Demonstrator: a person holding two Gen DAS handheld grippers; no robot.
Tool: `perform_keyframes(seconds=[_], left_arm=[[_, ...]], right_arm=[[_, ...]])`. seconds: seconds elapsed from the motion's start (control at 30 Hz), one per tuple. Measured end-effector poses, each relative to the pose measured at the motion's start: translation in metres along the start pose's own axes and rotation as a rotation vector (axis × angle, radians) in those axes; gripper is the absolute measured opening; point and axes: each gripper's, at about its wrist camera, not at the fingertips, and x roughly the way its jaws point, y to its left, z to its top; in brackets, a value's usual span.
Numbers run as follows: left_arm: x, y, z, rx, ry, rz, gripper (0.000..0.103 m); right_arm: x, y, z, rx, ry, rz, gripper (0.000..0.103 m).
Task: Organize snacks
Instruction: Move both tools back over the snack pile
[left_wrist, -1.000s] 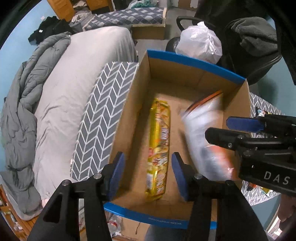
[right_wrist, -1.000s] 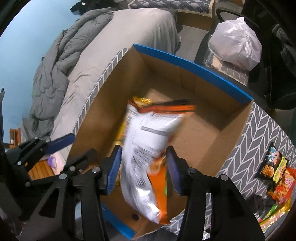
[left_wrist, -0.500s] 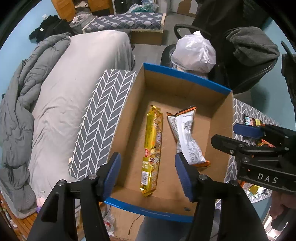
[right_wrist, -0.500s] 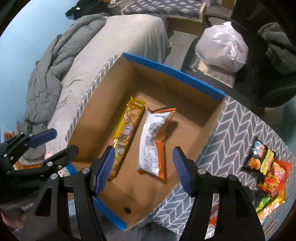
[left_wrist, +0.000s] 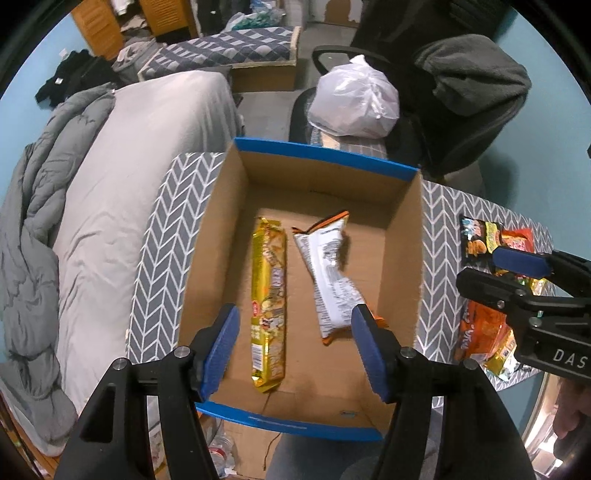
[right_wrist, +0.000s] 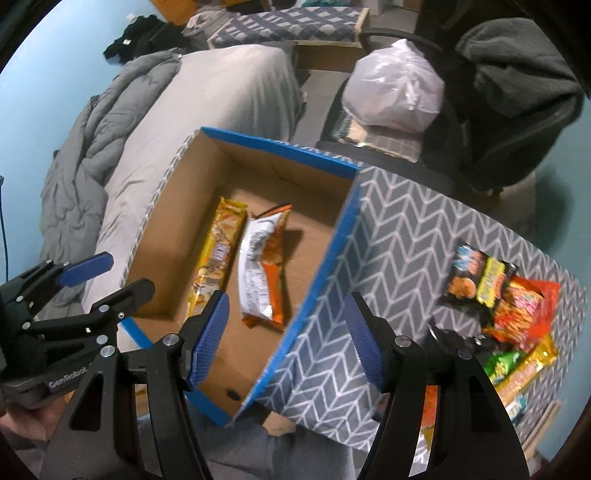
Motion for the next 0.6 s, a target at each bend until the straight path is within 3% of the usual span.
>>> perform_keyframes(seconds=[0.6], left_arm=[[-0.002,-0.101,0.004,0.186,0.003,-0.059,0.072]], right_arm=[[-0.044,-0.098,-0.064,0.21,-0.028,-0.08,0.066]])
